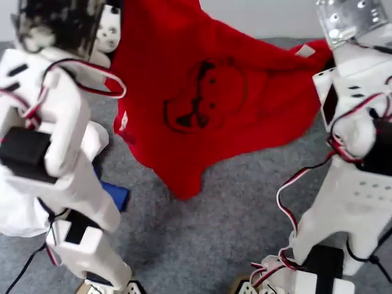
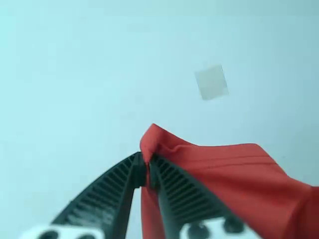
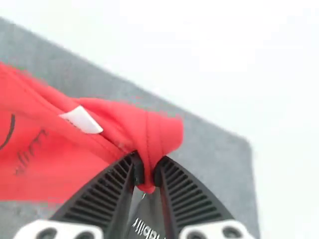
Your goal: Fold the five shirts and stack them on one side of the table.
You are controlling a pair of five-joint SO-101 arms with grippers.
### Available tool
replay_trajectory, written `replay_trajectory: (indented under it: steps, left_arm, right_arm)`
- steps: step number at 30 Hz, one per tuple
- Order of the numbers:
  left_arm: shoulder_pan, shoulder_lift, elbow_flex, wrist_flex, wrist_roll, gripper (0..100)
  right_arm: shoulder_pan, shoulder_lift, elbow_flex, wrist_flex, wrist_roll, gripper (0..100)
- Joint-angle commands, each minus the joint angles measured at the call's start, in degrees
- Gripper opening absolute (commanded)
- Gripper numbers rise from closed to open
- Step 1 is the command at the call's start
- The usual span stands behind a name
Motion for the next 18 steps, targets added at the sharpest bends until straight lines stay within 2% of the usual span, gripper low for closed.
replay_trajectory:
  steps: [1, 4, 10, 14, 18]
  left_arm:
    - [0.0, -5.19, -1.63, -1.49, 0.18, 1]
    - [0.0, -7.65, -1.54, -1.49, -0.09, 1]
    - [0.0, -12.31, -1.54, 1.05, -5.54, 1]
    - [0.0, -15.38, -1.54, 4.4, -5.71, 1]
    - [0.0, -18.37, -1.45, 7.3, -5.71, 1]
  right_arm:
    - [1.8, -2.07, -5.45, -1.19, 0.26, 1.0]
    - [5.23, -3.03, -7.56, -1.27, 0.26, 1.0]
    - [10.24, -6.81, -8.18, -1.19, 0.26, 1.0]
    - [10.68, -10.42, -7.91, -0.75, 0.44, 1.0]
    - [10.42, -12.79, -7.82, 4.79, 4.48, 1.0]
